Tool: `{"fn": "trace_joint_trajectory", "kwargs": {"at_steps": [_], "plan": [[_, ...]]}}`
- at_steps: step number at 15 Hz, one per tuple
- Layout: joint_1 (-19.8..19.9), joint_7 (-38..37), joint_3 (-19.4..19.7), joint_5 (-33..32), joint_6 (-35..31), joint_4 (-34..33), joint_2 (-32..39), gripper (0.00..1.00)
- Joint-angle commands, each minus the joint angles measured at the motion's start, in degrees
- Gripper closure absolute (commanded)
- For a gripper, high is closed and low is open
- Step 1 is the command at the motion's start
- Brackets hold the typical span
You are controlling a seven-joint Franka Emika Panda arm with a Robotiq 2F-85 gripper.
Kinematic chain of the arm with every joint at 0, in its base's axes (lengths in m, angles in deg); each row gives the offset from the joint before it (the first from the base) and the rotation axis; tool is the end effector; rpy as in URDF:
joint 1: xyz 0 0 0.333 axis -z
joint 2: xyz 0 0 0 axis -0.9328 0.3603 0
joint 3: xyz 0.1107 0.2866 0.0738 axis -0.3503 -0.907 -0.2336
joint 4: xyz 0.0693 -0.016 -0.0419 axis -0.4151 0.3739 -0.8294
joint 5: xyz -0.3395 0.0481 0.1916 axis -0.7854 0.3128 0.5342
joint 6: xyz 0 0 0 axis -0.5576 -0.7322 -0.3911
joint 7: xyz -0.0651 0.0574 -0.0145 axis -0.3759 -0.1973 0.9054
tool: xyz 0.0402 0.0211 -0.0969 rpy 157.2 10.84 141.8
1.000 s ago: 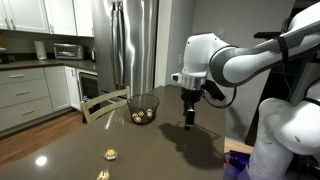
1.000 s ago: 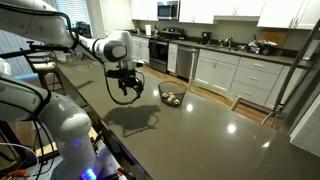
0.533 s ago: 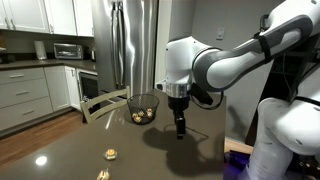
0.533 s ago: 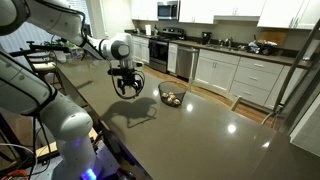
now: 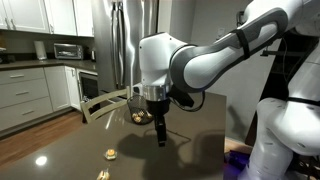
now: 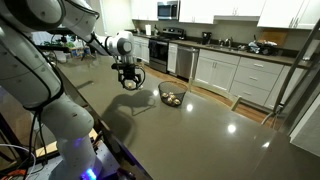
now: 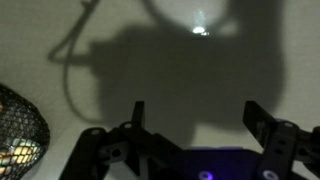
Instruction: Put one packet in the basket
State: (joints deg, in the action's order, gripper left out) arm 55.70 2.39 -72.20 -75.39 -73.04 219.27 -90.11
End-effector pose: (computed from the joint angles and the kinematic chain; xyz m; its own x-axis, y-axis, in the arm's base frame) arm 0.4008 0.2017 0.3989 0.8351 0.5367 -0.1210 0.5465 -0.8346 0.0695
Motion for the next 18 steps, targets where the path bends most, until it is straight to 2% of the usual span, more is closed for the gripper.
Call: {"fn": "trace_joint_trajectory", "kwargs": {"at_steps": [1, 4, 11, 18], "plan": [[-1.46, -0.44, -0.96, 0.47, -0.78, -4.78, 4.21, 0.00], [-2.41, 0.21, -1.44, 0.87, -3.35, -6.17, 5.41, 0.00], [-2.47, 1.29, -1.23, -0.45, -15.23, -5.78, 7.47, 0.00], [-1.59, 2.29, 0.07, -0.73, -18.98, -9.25, 15.20, 0.00]]}}
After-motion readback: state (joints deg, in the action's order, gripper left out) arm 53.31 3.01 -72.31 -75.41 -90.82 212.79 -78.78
